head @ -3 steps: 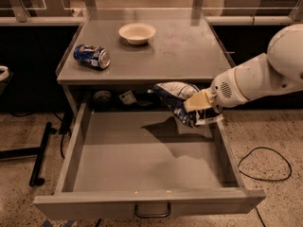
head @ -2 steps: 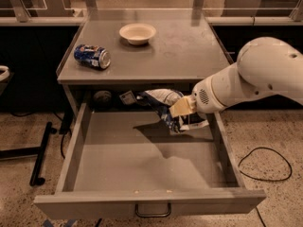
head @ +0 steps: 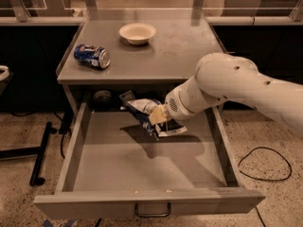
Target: Place blue chip bag into top drawer
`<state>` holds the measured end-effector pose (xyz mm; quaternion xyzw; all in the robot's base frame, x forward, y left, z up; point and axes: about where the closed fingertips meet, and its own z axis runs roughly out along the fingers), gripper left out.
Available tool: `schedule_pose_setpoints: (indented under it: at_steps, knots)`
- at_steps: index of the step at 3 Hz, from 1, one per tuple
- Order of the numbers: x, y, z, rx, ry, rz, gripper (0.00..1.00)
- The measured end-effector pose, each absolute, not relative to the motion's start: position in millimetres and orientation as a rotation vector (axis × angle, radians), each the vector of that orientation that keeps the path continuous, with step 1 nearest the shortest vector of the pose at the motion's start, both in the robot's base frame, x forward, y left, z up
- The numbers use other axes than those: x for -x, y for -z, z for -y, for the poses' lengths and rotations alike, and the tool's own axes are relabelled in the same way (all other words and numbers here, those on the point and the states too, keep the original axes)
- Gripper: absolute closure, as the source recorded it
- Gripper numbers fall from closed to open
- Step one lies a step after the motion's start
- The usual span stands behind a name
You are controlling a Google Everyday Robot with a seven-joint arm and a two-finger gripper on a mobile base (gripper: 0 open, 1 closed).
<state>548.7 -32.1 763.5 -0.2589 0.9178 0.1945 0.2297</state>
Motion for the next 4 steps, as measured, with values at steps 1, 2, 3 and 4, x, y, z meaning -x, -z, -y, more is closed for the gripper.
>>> schedule_pose_setpoints:
  at_steps: [1, 2, 3, 4]
  knots:
    - [-555.6, -744.8, 18.7, 0.759, -0.51, -2.578, 0.81]
    - [-563.5, -728.3, 15.6, 0.775, -0.481, -2.632, 0.59]
    - [-568.5, -715.4, 24.4, 0.745, -0.475, -2.682, 0.34]
    - [-570.1, -707.8, 27.1, 0.742, -0.458, -2.714, 0.12]
